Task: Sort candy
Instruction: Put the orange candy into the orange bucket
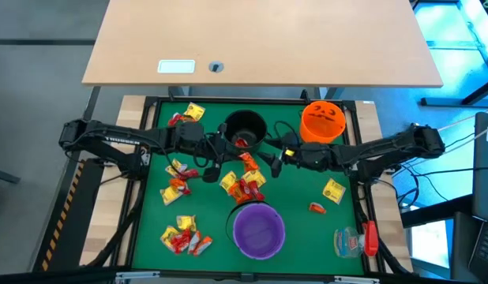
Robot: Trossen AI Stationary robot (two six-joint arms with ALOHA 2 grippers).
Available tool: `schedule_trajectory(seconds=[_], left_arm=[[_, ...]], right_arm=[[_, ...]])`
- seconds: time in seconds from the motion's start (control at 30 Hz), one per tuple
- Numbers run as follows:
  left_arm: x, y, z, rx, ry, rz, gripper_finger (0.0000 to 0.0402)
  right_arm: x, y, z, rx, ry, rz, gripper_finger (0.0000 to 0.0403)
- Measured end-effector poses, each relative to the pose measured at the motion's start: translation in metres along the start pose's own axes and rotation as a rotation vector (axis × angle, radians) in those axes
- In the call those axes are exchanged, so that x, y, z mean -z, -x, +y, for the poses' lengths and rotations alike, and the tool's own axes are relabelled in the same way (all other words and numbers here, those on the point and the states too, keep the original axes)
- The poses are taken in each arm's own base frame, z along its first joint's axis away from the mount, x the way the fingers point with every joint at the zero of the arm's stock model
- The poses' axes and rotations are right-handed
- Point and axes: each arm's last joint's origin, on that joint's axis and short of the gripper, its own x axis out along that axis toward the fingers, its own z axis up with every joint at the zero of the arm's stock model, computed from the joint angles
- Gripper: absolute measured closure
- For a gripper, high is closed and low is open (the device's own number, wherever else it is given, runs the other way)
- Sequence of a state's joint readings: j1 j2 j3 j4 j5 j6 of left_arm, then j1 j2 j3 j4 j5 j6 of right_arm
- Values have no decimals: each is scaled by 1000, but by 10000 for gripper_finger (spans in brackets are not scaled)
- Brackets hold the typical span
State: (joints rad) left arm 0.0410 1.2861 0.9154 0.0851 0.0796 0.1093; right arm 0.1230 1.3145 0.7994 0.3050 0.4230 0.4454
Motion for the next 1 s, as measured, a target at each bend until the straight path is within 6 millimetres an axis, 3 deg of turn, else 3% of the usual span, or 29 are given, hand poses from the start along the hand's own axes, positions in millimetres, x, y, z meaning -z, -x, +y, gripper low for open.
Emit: schedule_trajectory(seconds=[0.43, 1.0], left_arm=[[10, 0, 4, -163, -34, 123, 401], [9, 0, 4, -155, -34, 100, 401]], right_arm=[[6, -12, 6, -206, -43, 40, 102], [10, -14, 2, -98, -57, 42, 102]])
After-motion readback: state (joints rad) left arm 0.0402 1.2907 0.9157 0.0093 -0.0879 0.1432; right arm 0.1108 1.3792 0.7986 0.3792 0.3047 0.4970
